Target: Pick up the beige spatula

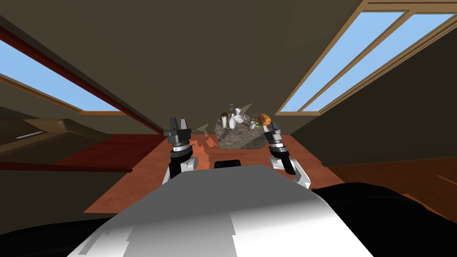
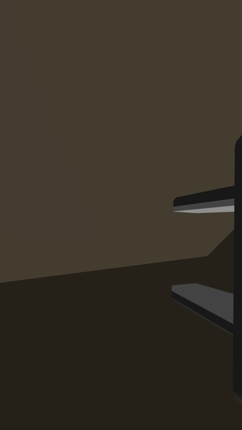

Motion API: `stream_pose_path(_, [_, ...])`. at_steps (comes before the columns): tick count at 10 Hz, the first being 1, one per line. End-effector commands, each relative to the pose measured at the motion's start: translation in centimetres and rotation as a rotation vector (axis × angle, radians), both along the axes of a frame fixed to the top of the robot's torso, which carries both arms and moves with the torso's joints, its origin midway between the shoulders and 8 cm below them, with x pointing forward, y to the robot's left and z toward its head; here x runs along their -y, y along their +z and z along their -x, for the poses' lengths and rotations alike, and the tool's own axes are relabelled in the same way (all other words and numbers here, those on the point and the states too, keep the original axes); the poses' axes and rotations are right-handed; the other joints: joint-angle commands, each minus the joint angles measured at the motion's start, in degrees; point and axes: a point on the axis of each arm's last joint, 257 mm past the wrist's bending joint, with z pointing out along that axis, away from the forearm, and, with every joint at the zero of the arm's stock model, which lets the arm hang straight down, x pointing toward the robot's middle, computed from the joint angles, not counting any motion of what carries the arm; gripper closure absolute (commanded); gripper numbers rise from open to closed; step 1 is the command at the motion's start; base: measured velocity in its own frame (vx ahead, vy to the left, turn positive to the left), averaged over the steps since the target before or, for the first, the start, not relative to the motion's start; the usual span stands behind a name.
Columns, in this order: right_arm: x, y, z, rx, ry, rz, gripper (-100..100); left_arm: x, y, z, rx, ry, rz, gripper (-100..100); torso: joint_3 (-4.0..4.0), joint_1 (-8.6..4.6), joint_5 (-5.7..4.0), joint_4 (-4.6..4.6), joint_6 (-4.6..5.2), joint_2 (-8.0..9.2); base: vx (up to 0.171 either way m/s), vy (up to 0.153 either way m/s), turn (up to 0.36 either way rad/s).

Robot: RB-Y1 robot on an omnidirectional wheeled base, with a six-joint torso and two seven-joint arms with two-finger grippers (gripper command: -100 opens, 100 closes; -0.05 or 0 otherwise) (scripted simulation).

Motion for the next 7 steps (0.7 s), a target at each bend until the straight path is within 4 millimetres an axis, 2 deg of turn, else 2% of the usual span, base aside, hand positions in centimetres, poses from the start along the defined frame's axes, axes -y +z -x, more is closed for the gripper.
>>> stream_pose_path(1, [1.54,-1.84,0.29,-0.055,0.001,0.055,-100,0.00,0.00,0.00,0.000,0.000,0.000,0,0.00,0.00,0.00,0.00,0.00,0.00,-0.071,0.038,0.232])
stream_pose_path(2, [1.85,-2.42,0.16,-0.070,-0.001,0.059,-100,0.00,0.00,0.00,0.000,0.000,0.000,0,0.02,0.07,0.02,0.00,-0.01,0.03,-0.037,0.020,0.121])
stream_pose_path(7, [1.85,-2.42,0.16,-0.070,-0.001,0.059,-100,0.00,0.00,0.00,0.000,0.000,0.000,0,-0.13,-0.01,0.00,-0.05,0.01,-0.23,-0.001,0.001,0.004])
